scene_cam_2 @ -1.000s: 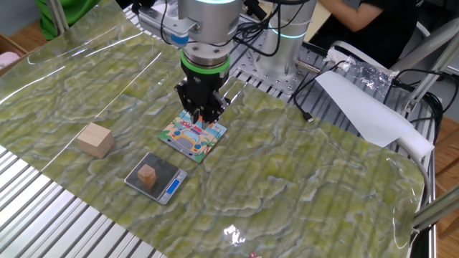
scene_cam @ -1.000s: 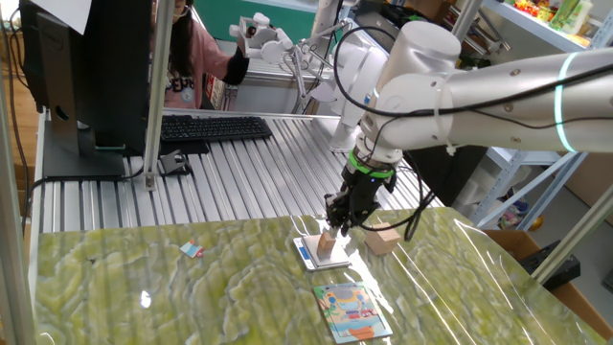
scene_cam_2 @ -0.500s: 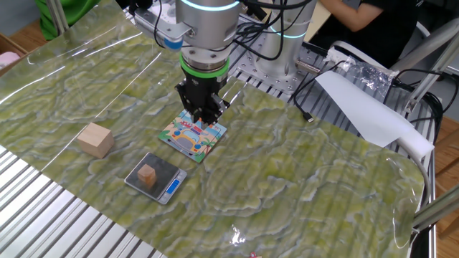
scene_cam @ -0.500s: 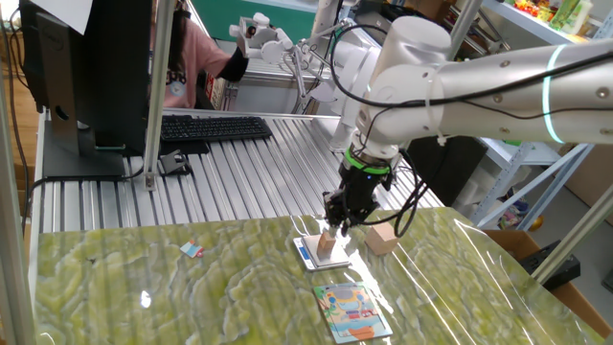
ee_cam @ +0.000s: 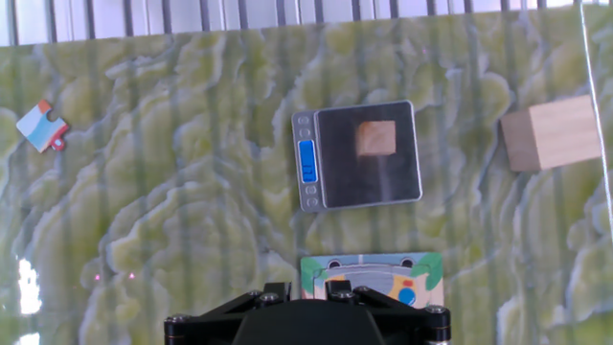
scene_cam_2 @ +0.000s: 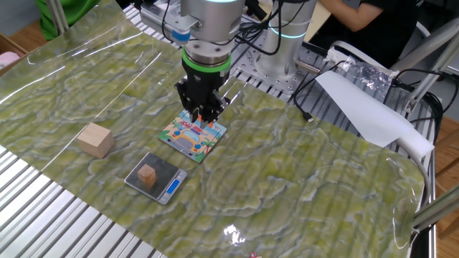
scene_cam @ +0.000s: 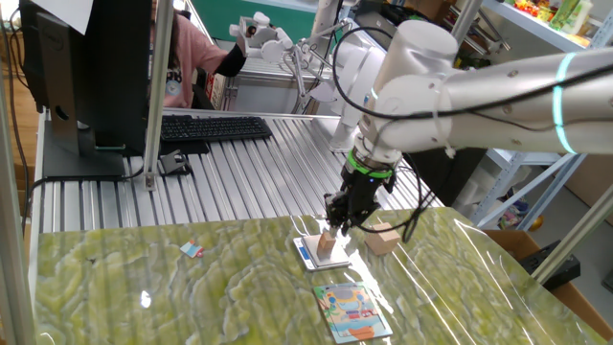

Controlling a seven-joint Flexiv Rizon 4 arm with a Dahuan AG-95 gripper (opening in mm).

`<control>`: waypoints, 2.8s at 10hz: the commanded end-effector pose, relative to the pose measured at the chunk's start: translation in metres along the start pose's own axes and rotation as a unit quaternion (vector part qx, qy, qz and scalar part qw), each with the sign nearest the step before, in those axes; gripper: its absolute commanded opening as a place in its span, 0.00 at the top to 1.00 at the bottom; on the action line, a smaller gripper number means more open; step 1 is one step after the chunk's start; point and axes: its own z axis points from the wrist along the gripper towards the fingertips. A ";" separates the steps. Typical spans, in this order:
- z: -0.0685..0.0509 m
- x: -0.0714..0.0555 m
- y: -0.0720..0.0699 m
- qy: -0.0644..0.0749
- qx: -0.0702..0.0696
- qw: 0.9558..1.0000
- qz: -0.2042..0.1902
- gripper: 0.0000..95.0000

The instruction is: Remove the object from the scale

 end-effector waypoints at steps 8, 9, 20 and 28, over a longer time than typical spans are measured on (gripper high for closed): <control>-0.008 -0.079 -0.032 0.010 -0.004 0.999 -0.042 0.80; -0.004 -0.083 -0.031 0.009 -0.004 0.999 -0.041 0.80; 0.049 -0.091 -0.051 -0.009 0.009 0.999 -0.042 0.40; 0.080 -0.091 -0.063 -0.013 0.008 0.999 -0.047 0.20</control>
